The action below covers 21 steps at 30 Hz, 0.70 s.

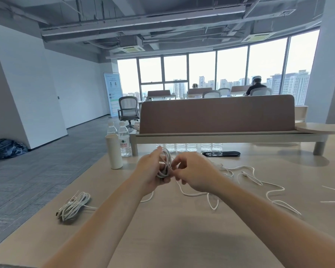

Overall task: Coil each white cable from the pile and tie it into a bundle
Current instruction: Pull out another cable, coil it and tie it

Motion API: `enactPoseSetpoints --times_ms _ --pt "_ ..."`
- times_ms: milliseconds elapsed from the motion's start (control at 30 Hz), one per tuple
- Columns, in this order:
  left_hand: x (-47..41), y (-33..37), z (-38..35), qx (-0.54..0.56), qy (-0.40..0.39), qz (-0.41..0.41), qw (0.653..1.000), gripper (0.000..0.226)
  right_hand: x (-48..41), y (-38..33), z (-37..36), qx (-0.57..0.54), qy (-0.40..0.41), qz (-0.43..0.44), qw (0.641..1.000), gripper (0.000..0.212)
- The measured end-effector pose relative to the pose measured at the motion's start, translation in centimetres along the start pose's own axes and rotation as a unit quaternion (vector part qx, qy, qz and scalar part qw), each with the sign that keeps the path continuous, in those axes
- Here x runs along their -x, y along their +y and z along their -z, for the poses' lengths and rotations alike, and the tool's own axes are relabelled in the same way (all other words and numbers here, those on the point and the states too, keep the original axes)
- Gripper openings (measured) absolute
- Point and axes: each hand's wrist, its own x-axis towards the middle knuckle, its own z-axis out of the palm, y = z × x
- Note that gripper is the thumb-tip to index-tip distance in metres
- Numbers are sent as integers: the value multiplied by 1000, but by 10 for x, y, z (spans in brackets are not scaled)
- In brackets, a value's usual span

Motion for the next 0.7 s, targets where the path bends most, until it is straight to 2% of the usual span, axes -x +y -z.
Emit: enactPoseSetpoints --times_ms 100,200,367,567,700 --pt "-1 2 5 18 14 5 1000 39 2 5 6 59 -18 6 998 9" --pt "-3 0 5 14 12 7 1000 33 5 4 8 57 -31 16 998 12" --pt "-4 -4 1 -32 -10 1 999 11 4 0 -5 31 -33 51 998 18" --pt "-3 0 7 -5 -22 4 1000 25 3 3 -1 25 -66 46 996 17" --pt "-4 8 16 28 -4 14 999 27 4 10 4 102 -67 27 992 22"
